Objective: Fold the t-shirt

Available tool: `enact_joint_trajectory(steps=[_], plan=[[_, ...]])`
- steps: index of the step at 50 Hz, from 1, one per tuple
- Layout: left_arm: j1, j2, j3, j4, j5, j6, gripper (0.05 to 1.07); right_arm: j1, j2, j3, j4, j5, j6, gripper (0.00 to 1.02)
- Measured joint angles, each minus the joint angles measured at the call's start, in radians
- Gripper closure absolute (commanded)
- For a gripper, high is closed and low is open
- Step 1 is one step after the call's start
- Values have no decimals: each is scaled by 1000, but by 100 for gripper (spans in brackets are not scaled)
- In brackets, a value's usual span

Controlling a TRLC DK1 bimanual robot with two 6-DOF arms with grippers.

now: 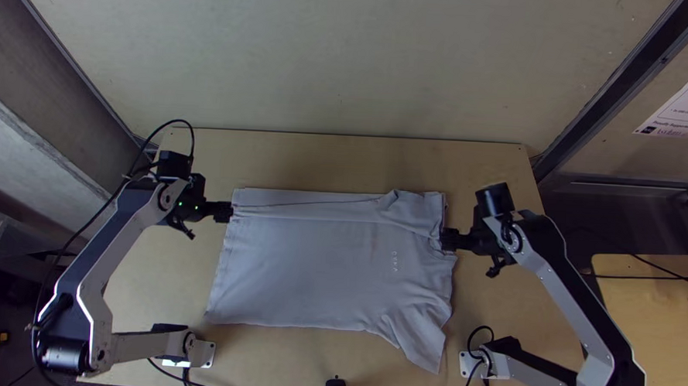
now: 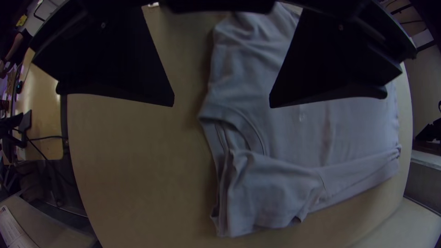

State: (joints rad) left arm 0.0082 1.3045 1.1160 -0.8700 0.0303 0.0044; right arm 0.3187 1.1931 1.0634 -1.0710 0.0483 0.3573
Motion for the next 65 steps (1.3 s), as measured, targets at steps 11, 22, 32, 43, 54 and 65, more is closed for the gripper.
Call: enact_joint_trajectory(steps=[11,22,32,43,54,65], plan=[[-24,-175,-117,-180,-11,120,9,2,-60,4,-132,4,2,5],[-59,-186,-188,-396,-16,147,9,49,-91,4,-177,7,1,5],[-104,-198,-260,-452,-44,158,9,87,-97,4,-200,7,-26,5],[-171,-187,-361,-460,-106,158,11,93,-97,4,-214,7,-37,5],[-192,-95,-362,-454,-121,157,11,93,-97,3,-227,4,-36,4],[-219,50,-362,-449,-122,144,17,92,-97,-7,-229,4,-36,4]])
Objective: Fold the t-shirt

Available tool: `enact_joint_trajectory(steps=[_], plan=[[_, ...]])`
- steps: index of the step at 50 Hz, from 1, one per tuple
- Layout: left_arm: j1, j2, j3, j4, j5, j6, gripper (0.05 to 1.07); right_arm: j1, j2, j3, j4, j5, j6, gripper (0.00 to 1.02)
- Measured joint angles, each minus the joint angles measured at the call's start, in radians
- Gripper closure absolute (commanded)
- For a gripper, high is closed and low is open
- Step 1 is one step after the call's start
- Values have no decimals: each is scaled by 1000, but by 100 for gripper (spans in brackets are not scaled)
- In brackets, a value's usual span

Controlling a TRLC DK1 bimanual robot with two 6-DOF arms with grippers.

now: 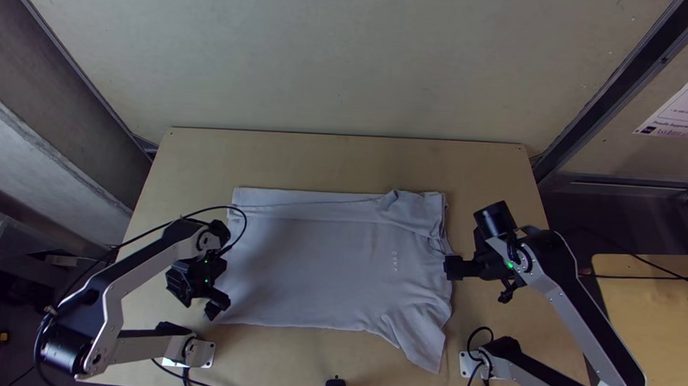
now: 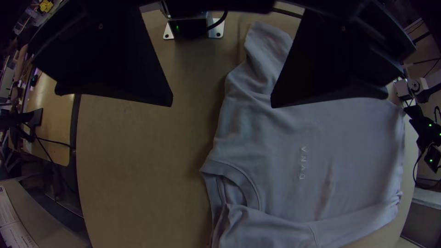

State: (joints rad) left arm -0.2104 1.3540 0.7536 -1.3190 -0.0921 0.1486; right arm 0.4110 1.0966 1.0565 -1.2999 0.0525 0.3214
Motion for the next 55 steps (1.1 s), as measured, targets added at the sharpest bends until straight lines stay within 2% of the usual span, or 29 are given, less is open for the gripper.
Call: enact_joint_trajectory(steps=[8,13,15,18,21,22,35,39,45,51,55], plan=[[-40,92,0,2,0,-34,19,-1,2,-18,0,0,0,4],[-71,125,0,24,-3,-60,43,-1,2,-21,1,0,0,4],[-83,133,0,33,-3,-68,59,-2,2,-22,1,0,0,4],[-96,139,1,52,-3,-74,77,-2,2,-23,2,0,0,4],[-106,141,4,61,-2,-77,103,-2,2,-31,4,0,0,5],[-110,141,6,63,-2,-78,105,-2,2,-34,4,0,0,5],[-124,138,26,72,31,-77,104,-1,9,-138,5,-1,-1,5],[-112,137,43,74,32,-72,104,2,27,-164,-4,-19,0,5],[-95,128,61,79,32,-69,104,2,39,-206,-18,-84,-1,5],[-90,116,63,79,32,-69,104,14,42,-266,-23,-177,9,5],[-90,114,63,79,32,-69,104,16,58,-300,-22,-215,18,10]])
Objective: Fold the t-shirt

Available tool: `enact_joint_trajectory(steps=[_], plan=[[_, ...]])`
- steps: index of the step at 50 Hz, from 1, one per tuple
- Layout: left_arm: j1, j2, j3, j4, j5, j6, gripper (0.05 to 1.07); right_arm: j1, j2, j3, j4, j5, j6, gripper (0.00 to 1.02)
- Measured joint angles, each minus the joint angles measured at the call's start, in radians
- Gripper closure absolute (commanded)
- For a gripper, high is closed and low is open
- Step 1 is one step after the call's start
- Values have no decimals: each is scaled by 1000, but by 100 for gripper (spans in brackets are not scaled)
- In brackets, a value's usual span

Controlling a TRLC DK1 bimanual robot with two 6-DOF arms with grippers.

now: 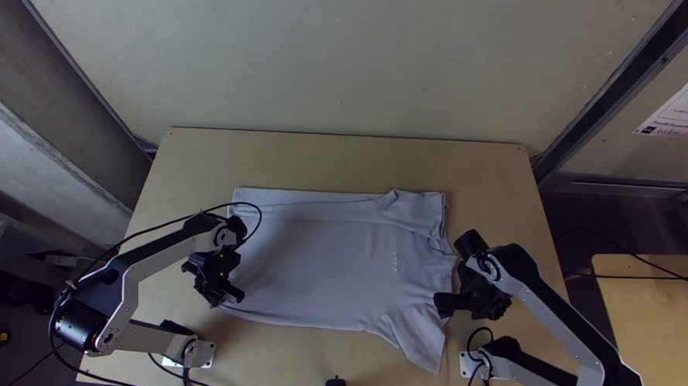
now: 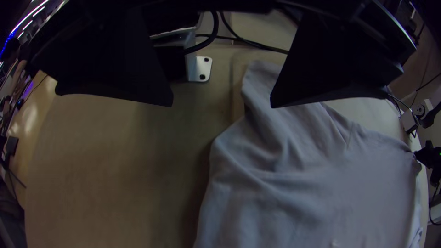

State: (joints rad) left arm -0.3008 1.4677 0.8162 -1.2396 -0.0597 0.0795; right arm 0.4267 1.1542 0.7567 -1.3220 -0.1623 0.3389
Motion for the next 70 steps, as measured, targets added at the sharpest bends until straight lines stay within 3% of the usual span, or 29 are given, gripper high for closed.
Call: enact_joint_trajectory(steps=[17,25,28,36,38,61,70], plan=[[11,0,0,1,22,0,104,28,156,-16,10,-75,2,20],[23,0,1,0,22,0,104,74,237,-16,27,-145,0,25],[28,0,5,1,22,0,104,85,271,-16,31,-154,0,36],[38,0,25,1,22,0,104,89,306,-16,96,-153,-8,92],[39,0,29,1,22,0,104,89,306,-16,110,-152,-8,100],[116,-16,35,-5,23,34,104,130,306,-16,118,-152,-14,100],[163,-16,98,-18,26,49,104,91,290,7,64,-146,-29,100]])
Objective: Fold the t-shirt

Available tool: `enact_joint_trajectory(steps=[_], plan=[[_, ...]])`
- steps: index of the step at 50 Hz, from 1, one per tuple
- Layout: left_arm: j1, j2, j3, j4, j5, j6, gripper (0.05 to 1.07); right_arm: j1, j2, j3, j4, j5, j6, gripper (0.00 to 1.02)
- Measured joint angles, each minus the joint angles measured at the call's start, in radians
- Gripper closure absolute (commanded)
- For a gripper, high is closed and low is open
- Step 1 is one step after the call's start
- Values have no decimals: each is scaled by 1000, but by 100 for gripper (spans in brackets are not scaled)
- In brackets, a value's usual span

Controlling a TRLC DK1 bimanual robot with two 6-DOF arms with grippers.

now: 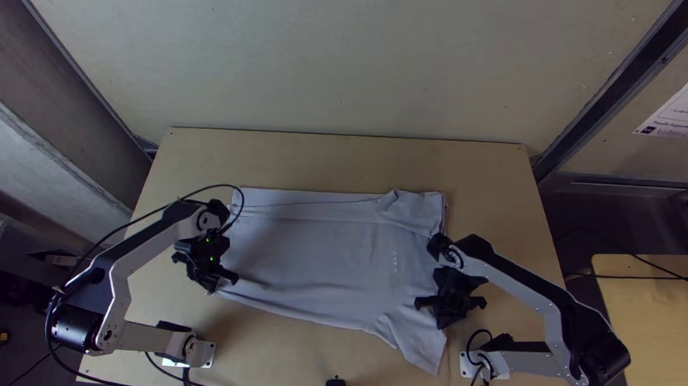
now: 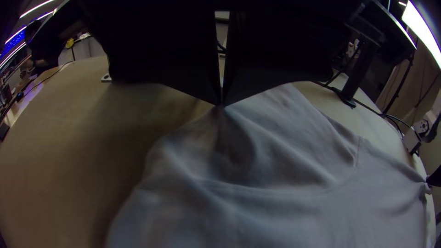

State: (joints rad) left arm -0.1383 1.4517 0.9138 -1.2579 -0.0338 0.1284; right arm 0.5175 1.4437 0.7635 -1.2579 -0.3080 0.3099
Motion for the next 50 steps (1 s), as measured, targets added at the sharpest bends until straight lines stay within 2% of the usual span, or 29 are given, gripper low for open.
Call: enact_joint_trajectory(steps=[5,12,18,23,33,50], plan=[[14,0,38,-5,0,0,104,-53,-33,54,-43,5,-13,100],[31,-2,58,-5,5,1,104,-124,-64,111,-82,53,-50,100],[67,-2,85,-5,31,3,104,-217,-68,160,-102,71,-89,100],[96,-2,122,-2,43,3,104,-261,-68,217,-109,83,-110,100],[114,-2,192,21,46,2,104,-290,-35,333,-111,92,-129,100],[120,77,380,91,49,-36,104,-317,137,547,-114,118,-140,100]])
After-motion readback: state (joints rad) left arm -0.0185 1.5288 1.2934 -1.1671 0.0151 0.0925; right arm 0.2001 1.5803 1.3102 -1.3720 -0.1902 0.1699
